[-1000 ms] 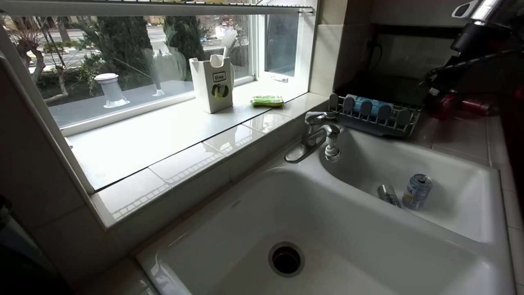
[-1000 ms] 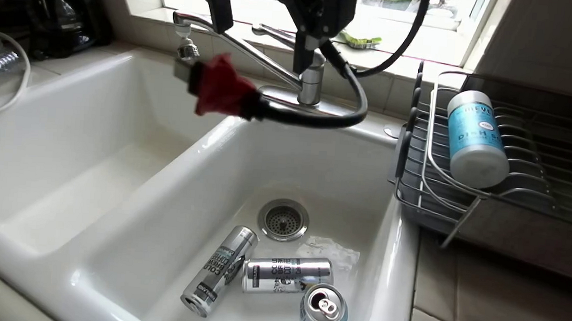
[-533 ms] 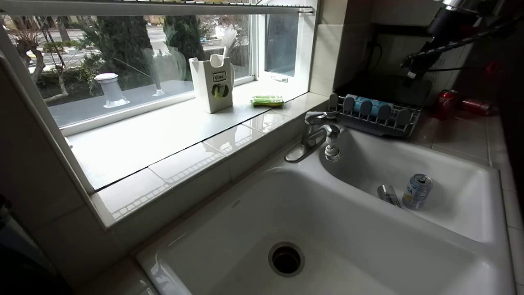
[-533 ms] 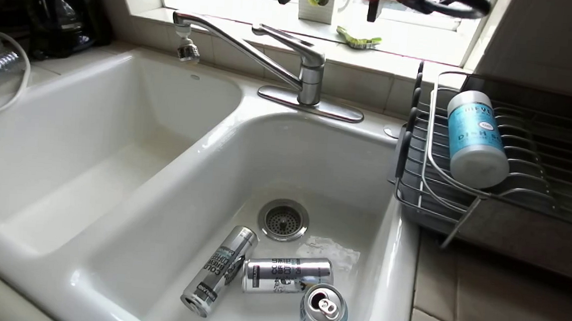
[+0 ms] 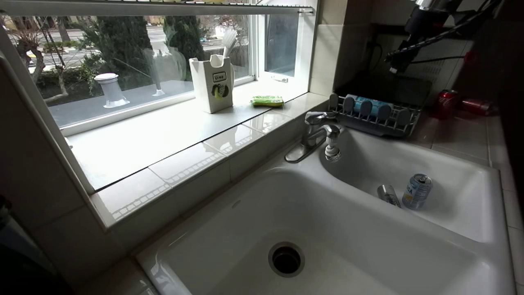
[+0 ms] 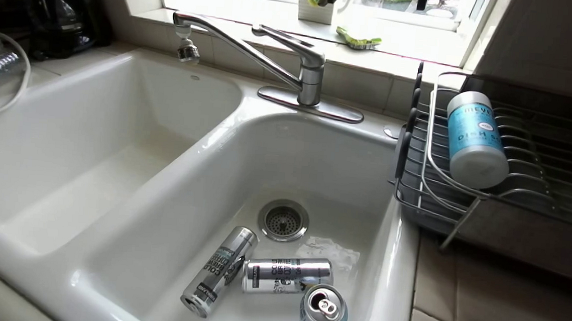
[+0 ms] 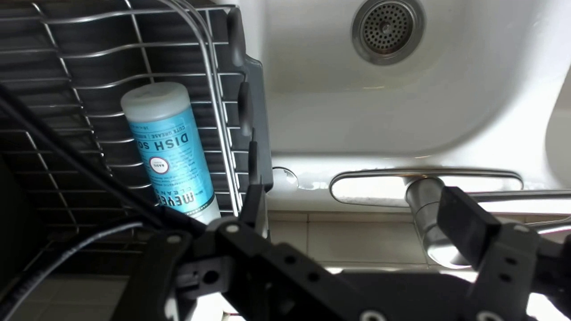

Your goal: Pick up the bottle of dish soap from the tray on the left and place it on the rack above the window seal

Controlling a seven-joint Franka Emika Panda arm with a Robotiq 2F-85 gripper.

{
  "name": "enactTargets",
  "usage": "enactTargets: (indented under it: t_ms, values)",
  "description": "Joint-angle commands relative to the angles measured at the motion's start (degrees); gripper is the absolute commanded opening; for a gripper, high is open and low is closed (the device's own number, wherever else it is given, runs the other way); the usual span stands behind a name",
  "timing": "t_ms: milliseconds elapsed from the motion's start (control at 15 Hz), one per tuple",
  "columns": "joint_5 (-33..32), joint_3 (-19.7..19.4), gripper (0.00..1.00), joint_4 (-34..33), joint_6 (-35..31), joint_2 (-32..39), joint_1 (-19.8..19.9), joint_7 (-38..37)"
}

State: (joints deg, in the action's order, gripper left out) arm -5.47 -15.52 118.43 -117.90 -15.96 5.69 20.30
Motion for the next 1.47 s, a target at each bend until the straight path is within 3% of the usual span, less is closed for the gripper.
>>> enactTargets:
  t_ms: [0, 600, 1400]
  values:
    - [0.3, 0.9, 1.00, -0.2, 0.1, 0.2, 1.0, 0.3]
    - [1.3, -0.2, 1.00, -7.9, -2.4, 8.3, 0.8, 7.9]
    - [4.6, 0.9, 1.00, -21.3, -2.5, 23.7, 6.7, 15.0]
